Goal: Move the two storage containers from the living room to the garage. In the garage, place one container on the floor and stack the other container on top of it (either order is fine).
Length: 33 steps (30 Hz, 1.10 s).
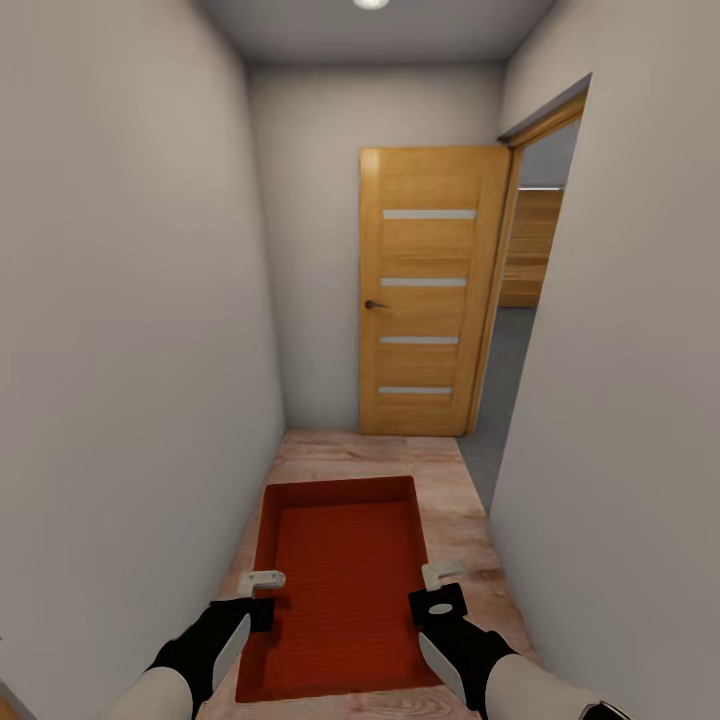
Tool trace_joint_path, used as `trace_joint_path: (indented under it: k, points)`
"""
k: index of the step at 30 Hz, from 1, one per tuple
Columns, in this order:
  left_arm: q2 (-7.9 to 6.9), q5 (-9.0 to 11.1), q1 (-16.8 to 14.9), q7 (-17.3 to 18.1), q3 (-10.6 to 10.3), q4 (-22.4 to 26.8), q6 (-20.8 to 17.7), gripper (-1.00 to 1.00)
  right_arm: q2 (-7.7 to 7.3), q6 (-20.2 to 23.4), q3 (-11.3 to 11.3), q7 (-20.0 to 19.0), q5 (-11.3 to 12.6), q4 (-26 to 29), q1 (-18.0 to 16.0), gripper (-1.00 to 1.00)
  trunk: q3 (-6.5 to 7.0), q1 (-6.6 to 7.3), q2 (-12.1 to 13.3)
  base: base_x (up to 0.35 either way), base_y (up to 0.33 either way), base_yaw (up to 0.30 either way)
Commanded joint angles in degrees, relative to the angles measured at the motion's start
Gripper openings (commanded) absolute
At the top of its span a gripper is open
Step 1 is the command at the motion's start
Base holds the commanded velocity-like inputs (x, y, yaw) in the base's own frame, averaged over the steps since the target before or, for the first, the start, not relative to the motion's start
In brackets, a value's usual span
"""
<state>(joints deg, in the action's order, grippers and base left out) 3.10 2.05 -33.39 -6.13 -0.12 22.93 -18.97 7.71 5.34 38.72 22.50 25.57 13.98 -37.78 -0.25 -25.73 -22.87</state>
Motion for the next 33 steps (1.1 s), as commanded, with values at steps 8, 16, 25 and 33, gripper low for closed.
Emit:
trace_joint_path:
  k: [8, 16, 25, 33]
  points:
    - [0.05, -0.73, 0.01, -0.37, 0.56, 0.16, -0.37, -1.0, 0.11, 0.38, -0.05, -0.79, 0.53, 0.95, -0.02, -1.0, -0.03, -0.05, -0.05, 0.322, 0.0, 0.0]
    - [0.06, -0.73, -0.01, -0.37, 0.56, 0.17, -0.37, -1.0, 0.11, 0.42, -0.05, -0.78, 0.53, 0.94, -0.02, -1.0, -0.03, -0.05, -0.05, 0.322, 0.0, 0.0]
    - [0.06, -0.73, -0.01, -0.37, 0.56, 0.13, -0.37, -1.0, 0.11, 0.38, -0.05, -0.78, 0.53, 0.95, -0.02, -1.0, -0.03, -0.05, -0.05, 0.323, 0.0, 0.0]
    - [0.06, -0.73, -0.01, -0.37, 0.56, 0.15, -0.37, -1.0, 0.11, 0.38, -0.05, -0.78, 0.53, 0.95, -0.02, -1.0, -0.03, -0.05, -0.05, 0.322, 0.0, 0.0]
